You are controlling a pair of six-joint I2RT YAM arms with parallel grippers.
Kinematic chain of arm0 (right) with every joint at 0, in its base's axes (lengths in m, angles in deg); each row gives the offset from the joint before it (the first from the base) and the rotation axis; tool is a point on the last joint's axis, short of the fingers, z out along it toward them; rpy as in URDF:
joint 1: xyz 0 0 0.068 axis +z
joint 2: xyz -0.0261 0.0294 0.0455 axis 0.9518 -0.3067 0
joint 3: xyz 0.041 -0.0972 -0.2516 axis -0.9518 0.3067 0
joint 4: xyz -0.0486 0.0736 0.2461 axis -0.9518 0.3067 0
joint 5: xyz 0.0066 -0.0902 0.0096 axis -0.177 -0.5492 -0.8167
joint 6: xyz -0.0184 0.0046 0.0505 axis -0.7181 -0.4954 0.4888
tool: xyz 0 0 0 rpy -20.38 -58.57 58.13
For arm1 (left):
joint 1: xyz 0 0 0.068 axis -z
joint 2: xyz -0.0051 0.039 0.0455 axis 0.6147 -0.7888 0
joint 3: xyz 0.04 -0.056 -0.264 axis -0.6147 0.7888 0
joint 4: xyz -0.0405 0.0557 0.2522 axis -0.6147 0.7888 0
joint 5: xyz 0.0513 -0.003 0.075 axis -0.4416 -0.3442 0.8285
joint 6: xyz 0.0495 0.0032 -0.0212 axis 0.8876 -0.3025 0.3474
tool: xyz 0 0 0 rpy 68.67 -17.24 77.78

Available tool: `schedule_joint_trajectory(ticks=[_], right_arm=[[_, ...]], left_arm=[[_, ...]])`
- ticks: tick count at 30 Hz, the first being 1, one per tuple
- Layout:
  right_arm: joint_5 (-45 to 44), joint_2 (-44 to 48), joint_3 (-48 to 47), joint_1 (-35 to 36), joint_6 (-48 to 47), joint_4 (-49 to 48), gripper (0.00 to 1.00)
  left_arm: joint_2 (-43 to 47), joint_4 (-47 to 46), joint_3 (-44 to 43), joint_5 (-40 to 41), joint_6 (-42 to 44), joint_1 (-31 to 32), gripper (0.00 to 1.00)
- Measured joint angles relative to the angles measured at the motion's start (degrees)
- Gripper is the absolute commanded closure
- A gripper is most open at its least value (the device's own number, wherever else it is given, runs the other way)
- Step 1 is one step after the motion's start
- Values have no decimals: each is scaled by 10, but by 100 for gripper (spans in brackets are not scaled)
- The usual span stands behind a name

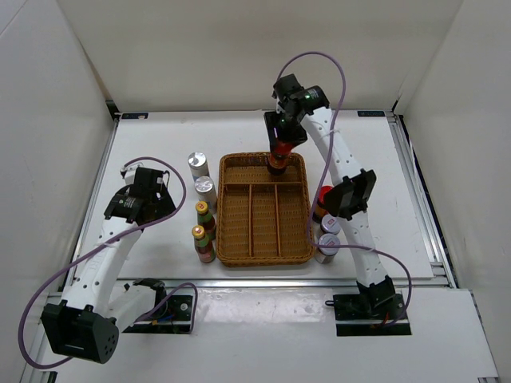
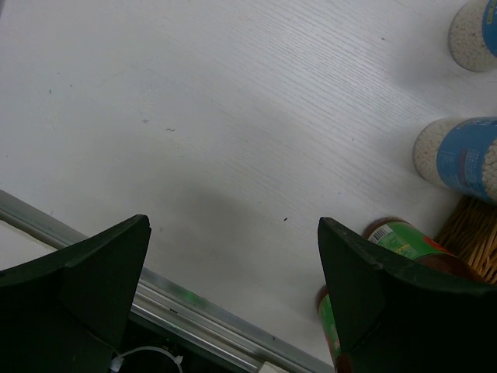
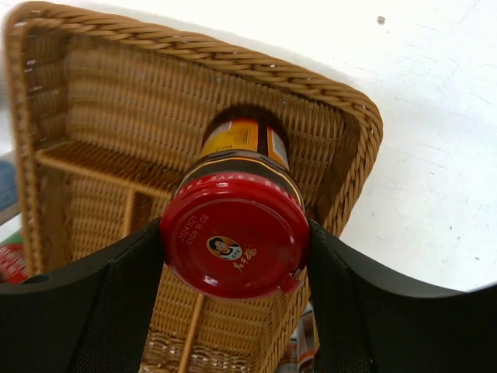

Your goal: Organize the condiment bottles

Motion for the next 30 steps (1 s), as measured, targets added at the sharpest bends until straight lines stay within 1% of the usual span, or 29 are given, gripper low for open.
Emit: schedule_joint_trajectory(ticks=[4, 5, 6, 7, 8, 9, 10, 11, 12, 15, 18, 22, 24, 26, 28, 30], right_arm=[[0, -36, -6, -5, -3, -6, 100], [0, -42, -7, -6, -4, -7, 92], [0, -47, -7, -8, -5, -9, 78], [0, -50, -8, -9, -5, -9, 63], [-1, -53, -8, -10, -6, -8, 55], [-1, -54, -8, -11, -7, -9, 45], [-2, -55, -8, -12, -7, -8, 38], [-4, -55, -8, -12, -6, -9, 17], [-8, -55, -8, -11, -4, -8, 0], [-22, -48, -11, -10, 4, -13, 0], [-49, -21, -11, -7, 9, -14, 0], [-93, 71, 26, -6, 24, -23, 0], [-117, 144, 97, -14, 49, -39, 0], [-115, 218, 182, -35, 72, -42, 0], [-96, 299, 313, -69, 80, -59, 0], [-78, 359, 438, -102, 75, -49, 0]], left_arm=[[0, 0, 0, 0, 0, 0, 0], [0, 0, 0, 0, 0, 0, 0], [0, 0, 0, 0, 0, 0, 0], [0, 0, 0, 0, 0, 0, 0], [0, 0, 0, 0, 0, 0, 0], [0, 0, 0, 0, 0, 0, 0], [0, 0, 0, 0, 0, 0, 0], [0, 0, 0, 0, 0, 0, 0], [0, 0, 0, 0, 0, 0, 0], [0, 0, 0, 0, -1, 0, 0], [0, 0, 0, 0, -2, 3, 0], [-2, 0, 0, 0, -2, 8, 0], [-6, 0, 0, 0, -2, 10, 0], [-12, 0, 0, 0, -2, 13, 0], [-16, 0, 0, -1, -2, 15, 0], [-18, 0, 0, -1, -2, 16, 0]])
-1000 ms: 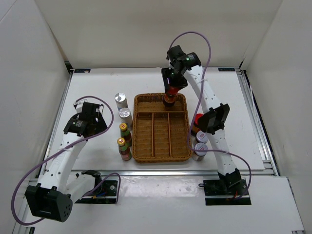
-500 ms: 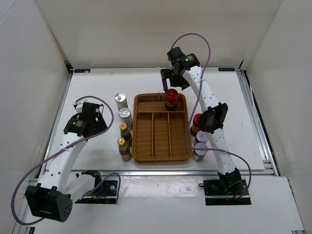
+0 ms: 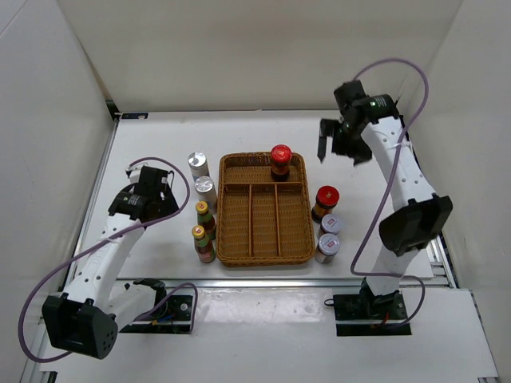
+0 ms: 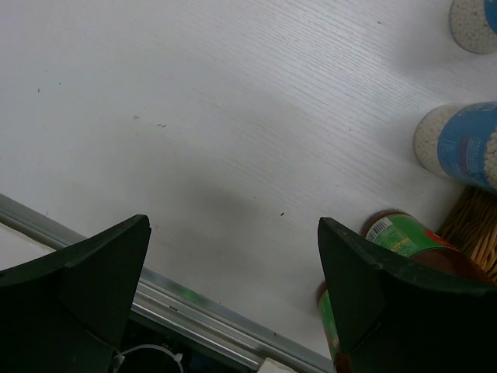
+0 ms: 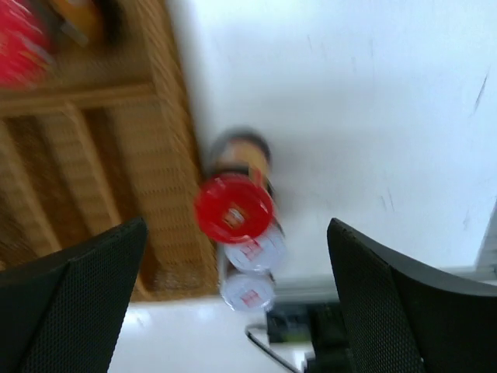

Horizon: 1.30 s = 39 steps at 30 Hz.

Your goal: Organize the condiment bottles

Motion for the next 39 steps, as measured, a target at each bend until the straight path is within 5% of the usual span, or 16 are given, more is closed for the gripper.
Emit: schedule_joint_trajectory(ticks=[6, 15, 17, 20, 27, 32, 39], right_arm=[[53, 41, 193, -2, -28, 7, 0], [94, 42, 286, 1, -53, -40, 0], [96, 41, 295, 1, -56, -49, 8], [94, 34, 297, 1, -61, -60, 44], [86, 12, 266, 0, -62, -51, 83], [49, -27, 168, -2, -60, -30, 100], [5, -34, -82, -3, -45, -11, 100]], left_arm=[[-7, 0, 0, -4, 0, 13, 0], [-8, 0, 0, -5, 0, 17, 0], [-8, 0, 0, -5, 0, 17, 0], [-9, 0, 0, -5, 0, 17, 0], [-14, 0, 0, -6, 0, 17, 0], [-14, 0, 0, -7, 0, 17, 0], [-14, 0, 0, -11, 0, 17, 0]])
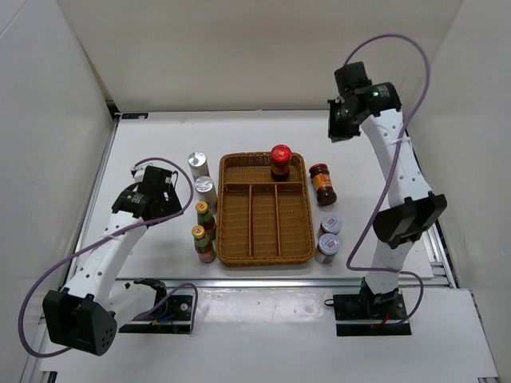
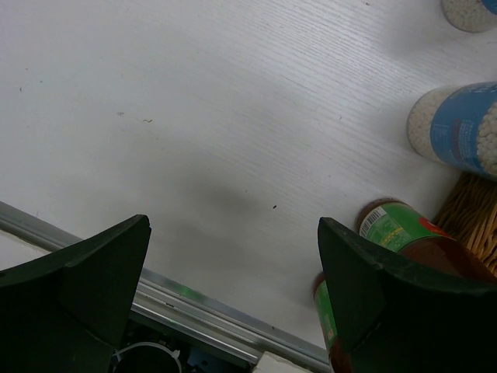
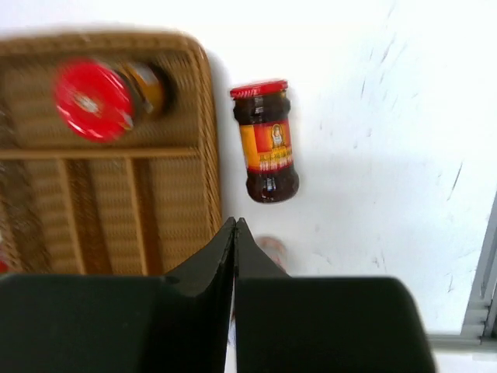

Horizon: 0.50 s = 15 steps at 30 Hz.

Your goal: Organize the condiment bottles

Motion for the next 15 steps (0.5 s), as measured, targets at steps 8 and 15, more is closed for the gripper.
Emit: schedule_joint_trajectory(ticks=[8, 15], right_arm=[[-20, -121, -220, 0, -2, 6, 16], [4, -238, -222, -21, -10, 21, 0]], left_arm=[[0, -1, 0, -4, 1, 5, 0], [0, -2, 0, -5, 1, 10, 0]])
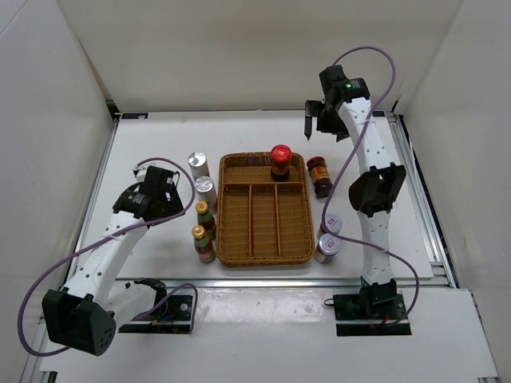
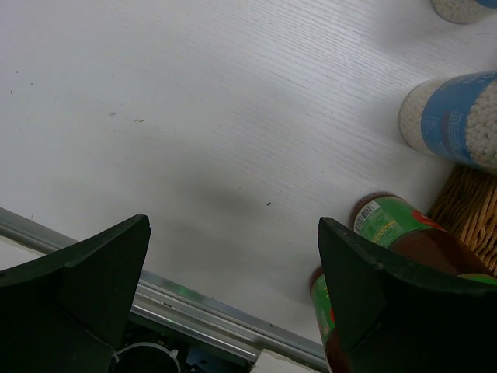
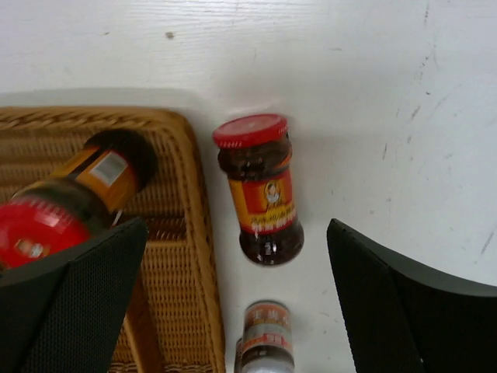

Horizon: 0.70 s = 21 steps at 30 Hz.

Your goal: Organize the condiment bottles

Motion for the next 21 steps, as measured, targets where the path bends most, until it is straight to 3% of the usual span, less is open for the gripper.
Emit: schedule_joint_trajectory(ticks=[10, 21], right_arm=[[59, -133, -42, -39, -16, 1, 0], [102, -151, 16, -36, -19, -2, 7]], left_arm=[[0, 0, 0, -1, 0, 0, 0], [0, 0, 0, -1, 0, 0, 0]])
